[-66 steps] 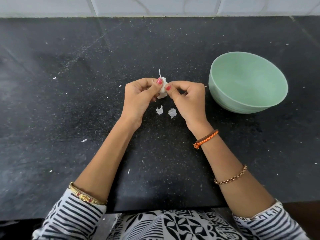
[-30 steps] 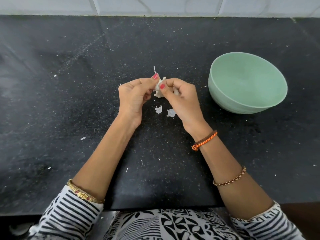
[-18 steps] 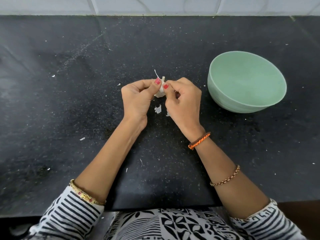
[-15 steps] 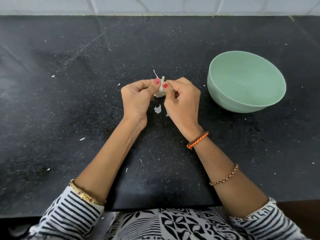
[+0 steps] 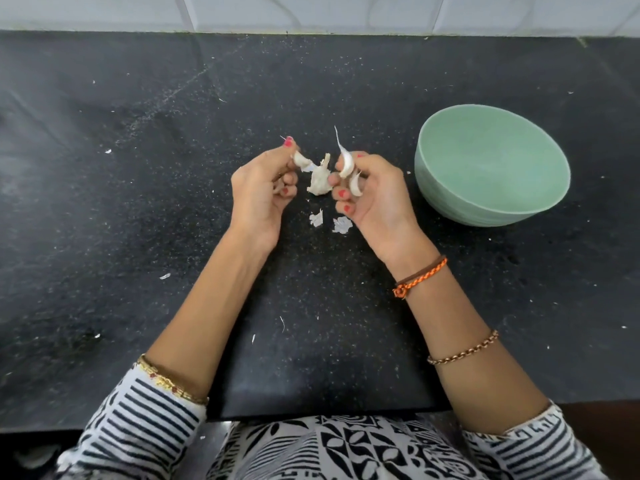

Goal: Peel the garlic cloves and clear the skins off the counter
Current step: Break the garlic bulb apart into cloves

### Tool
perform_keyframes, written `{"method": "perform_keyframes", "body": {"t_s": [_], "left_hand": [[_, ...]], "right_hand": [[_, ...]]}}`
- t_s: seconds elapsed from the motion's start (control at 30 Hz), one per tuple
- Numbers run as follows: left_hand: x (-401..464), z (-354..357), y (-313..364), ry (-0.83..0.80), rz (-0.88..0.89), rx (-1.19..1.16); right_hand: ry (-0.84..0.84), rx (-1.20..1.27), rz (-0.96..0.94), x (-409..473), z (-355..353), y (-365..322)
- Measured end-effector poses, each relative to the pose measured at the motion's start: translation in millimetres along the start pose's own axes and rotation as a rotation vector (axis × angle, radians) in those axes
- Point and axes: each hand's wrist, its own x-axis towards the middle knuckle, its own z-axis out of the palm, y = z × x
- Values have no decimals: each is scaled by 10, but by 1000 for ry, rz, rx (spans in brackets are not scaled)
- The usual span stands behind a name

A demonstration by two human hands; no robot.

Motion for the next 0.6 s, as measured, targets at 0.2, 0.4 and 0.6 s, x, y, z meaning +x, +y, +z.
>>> {"method": "perform_keyframes", "body": {"t_s": [0.2,0.4,0.6], "left_hand": [[-62,50,-42,21,8,130],[-66,47,-67,14,16,172],[-50,31,-81,-35,31,175]], "right_hand": [[58,-208,-49,-27,31,44],[125,-650,-563,37,-36,220],[229,-941,-855,80,-73,269]]}}
